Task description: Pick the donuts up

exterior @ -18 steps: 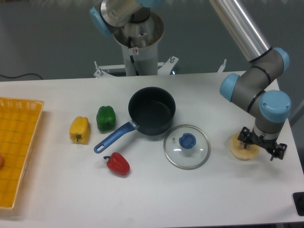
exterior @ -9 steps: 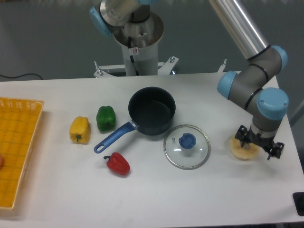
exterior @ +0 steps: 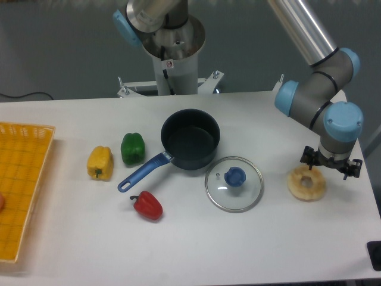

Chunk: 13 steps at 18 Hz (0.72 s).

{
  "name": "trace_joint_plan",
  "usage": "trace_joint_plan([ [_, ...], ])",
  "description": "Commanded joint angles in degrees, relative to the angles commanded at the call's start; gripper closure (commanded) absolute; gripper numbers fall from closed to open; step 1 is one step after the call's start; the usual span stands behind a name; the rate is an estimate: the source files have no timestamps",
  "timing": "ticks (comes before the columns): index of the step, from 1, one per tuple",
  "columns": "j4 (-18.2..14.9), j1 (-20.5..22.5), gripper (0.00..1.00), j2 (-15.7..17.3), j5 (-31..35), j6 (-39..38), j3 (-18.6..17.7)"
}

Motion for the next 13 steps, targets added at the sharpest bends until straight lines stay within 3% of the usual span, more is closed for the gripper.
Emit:
trace_joint_plan([
  [13, 0.17, 0.35, 0.0, -0.27, -0.26, -12.82, 2.02],
])
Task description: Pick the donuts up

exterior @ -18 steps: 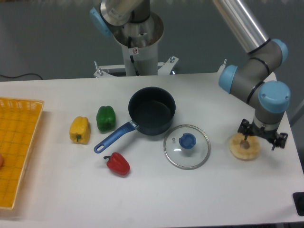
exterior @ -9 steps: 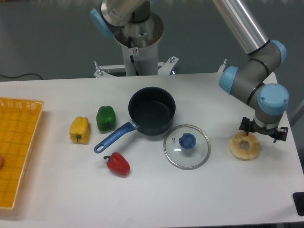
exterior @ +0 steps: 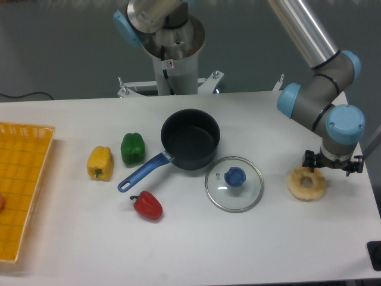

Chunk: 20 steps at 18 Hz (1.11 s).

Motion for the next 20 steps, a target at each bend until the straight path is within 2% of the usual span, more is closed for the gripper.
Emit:
trace_joint_plan([
  [7, 0.0, -1.05, 0.0, -0.44, -0.18, -5.98, -0.25],
  [11, -0.09, -2.72, 0.0, -0.7, 0.0, -13.36, -0.79],
  [20, -0.18, -2.29, 0.05, -2.2, -0.26, -11.53, -0.79],
])
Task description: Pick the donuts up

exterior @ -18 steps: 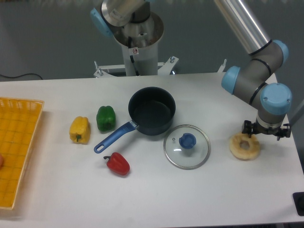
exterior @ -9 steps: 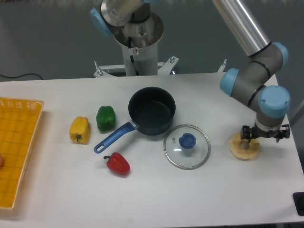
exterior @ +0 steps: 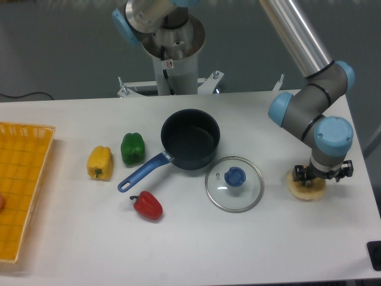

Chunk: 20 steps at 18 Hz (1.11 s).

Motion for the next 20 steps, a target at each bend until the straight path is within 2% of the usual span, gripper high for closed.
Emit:
trace_joint_plan([
  [4, -0.17, 0.09, 0.18, 0.17, -0.17, 0.7, 0.0],
  [9, -0.53, -0.09, 0.47, 0.97, -0.35, 1.67, -0.17],
  [12, -0.88, -0.44, 0.53, 1.58, -0.61, 2.73, -0.26],
  [13, -0.88, -0.44, 0.62, 1.58, -0.96, 2.73, -0.26],
  [14, -0.97, -0.53, 0.66, 1.58, -1.05, 2.73, -0.35],
  [20, -1.05, -0.53, 0.75, 2.02, -1.32, 2.81, -0.44],
])
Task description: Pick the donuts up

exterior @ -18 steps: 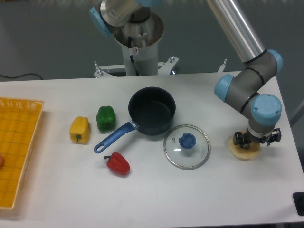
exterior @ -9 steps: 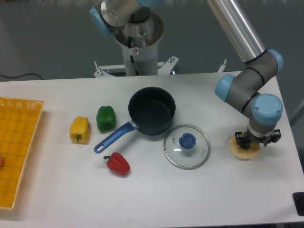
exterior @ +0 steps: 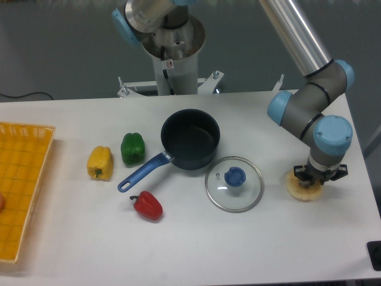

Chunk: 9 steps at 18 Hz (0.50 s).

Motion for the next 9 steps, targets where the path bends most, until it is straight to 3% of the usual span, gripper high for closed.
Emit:
trace_joint_plan([
  [3, -0.52, -0.18, 0.75, 0.35, 0.08, 0.44, 0.0],
  [5, -1.49, -0.44, 0.75, 1.31, 0.35, 4.63, 0.0],
  [9, -5.7, -0.79, 0.75, 4.3, 0.35, 11.68, 0.0],
])
